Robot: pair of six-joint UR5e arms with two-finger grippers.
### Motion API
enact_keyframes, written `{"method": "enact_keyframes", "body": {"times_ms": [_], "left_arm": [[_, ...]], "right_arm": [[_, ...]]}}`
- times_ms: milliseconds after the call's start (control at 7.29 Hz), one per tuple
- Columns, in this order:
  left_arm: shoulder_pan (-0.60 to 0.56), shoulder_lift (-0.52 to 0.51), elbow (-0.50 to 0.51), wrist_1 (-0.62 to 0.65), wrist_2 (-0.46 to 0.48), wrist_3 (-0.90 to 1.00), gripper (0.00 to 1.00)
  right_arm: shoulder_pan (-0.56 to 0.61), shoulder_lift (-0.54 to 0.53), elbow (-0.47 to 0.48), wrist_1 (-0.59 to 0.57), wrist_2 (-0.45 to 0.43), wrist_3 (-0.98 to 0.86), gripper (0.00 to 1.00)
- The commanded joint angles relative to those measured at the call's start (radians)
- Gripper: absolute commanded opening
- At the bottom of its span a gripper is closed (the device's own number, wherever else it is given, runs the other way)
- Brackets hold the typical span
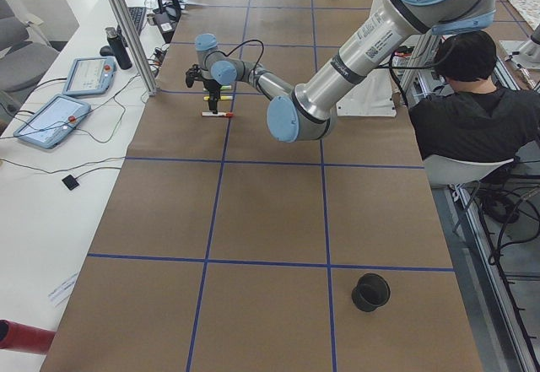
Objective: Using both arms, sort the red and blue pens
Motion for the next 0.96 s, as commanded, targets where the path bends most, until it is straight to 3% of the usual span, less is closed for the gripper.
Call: {"method": "enact_keyframes", "body": {"times_ms": [0, 549, 824], "left_arm": [[0.018, -0.004, 0.026, -0.028, 0.008, -0.004, 0.88], [0.030, -0.004, 0.077, -0.085, 0.020, -0.004, 0.75], [0.038, -0.004, 0.077, -0.085, 0.020, -0.004, 0.62]], "right_arm": [[-0.015, 0.017, -0.009, -0.003, 0.000, 0.008, 1.00], [-0.020, 0.037, -0.017, -0.005, 0.002, 0.030, 1.00], [-0.020, 0.039, -0.019, -0.003, 0.002, 0.030, 1.00]]}}
